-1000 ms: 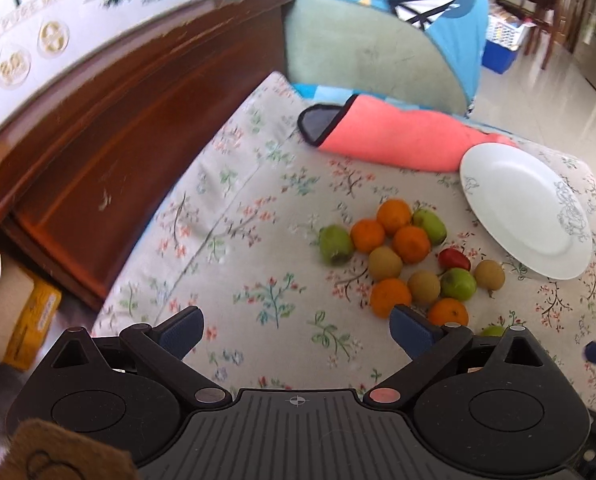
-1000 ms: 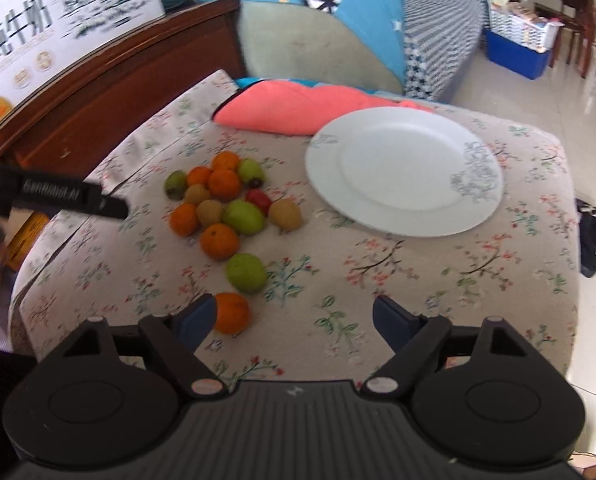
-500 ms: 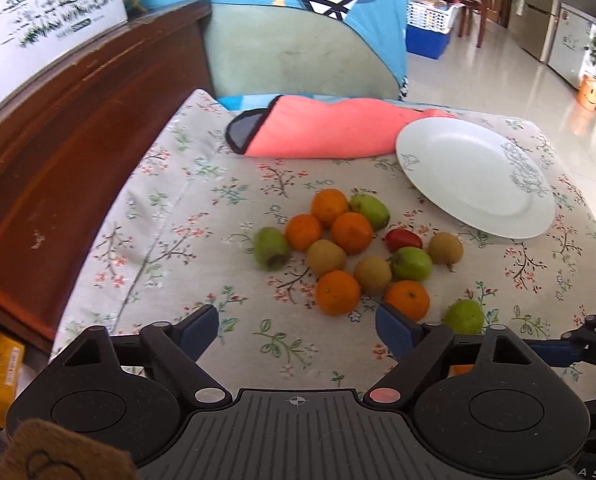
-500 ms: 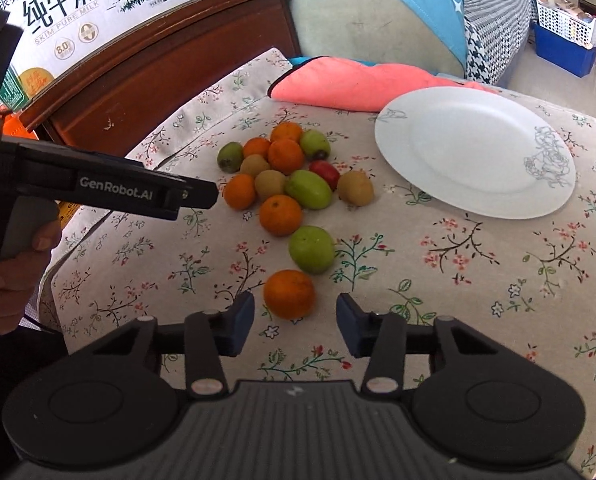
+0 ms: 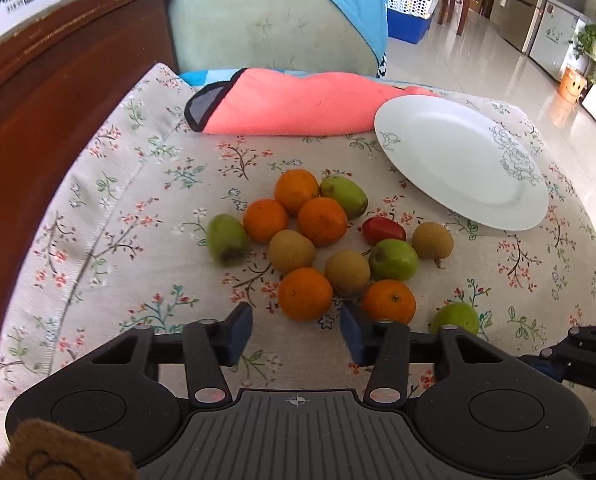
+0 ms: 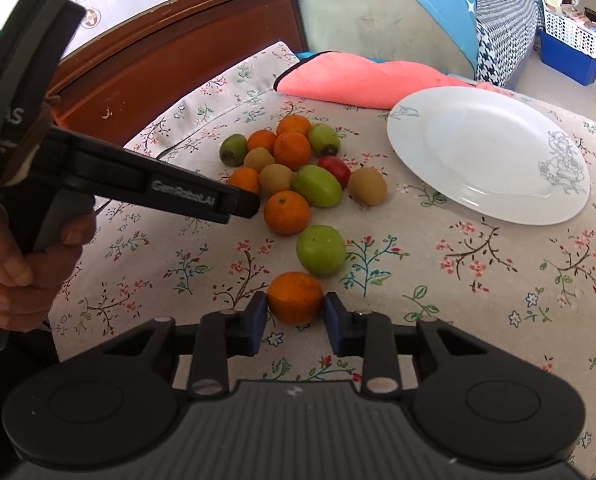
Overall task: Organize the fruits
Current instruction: 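Close the left gripper on an orange while the right gripper grasps another orange, then carry the orange onto the white plate with the left gripper while the right gripper places its orange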
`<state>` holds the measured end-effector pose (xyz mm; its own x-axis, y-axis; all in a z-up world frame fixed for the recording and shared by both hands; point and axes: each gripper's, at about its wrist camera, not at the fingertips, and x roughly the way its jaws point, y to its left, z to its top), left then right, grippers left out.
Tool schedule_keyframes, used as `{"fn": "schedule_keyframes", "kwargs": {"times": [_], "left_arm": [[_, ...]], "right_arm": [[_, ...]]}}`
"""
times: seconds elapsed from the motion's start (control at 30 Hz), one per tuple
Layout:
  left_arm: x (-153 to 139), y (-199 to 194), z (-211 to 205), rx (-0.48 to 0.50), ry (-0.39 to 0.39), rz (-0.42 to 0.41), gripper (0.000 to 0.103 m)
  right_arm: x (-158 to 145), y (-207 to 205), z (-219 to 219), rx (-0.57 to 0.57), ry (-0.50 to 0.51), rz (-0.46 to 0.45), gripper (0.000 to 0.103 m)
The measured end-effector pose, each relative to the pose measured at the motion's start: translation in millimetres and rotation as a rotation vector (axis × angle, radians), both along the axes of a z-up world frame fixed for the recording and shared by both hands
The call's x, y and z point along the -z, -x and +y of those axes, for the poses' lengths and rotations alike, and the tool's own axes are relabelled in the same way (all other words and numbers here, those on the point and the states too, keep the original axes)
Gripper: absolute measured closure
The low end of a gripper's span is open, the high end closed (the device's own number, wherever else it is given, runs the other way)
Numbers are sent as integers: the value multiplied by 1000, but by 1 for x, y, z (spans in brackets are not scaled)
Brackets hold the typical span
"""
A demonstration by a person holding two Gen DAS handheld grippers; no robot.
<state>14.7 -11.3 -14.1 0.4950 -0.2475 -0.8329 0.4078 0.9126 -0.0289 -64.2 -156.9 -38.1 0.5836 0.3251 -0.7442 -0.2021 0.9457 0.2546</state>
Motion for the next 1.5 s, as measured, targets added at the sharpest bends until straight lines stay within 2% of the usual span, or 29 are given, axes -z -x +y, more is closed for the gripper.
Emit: {"fn": "schedule_keyframes", "kwargs": {"times": [0.1, 0.17, 0.83, 1.17, 1.5], "left_arm": [[2, -2, 0, 1, 29, 7, 73], [3, -2, -2, 2, 32, 6, 76], [0, 0, -5, -10, 42, -45, 76], [-25, 10, 2, -46, 63, -77, 76], [-38, 10, -4, -62, 90, -87, 76]], "right_arm": [[0, 0, 0, 1, -2, 1, 72], [0, -1, 0, 3, -8, 5, 73], [-2, -2, -5, 18, -43, 19, 73], [-16, -2, -15, 42, -83, -8, 73], [-28, -3, -21, 51, -123, -18, 73]]}}
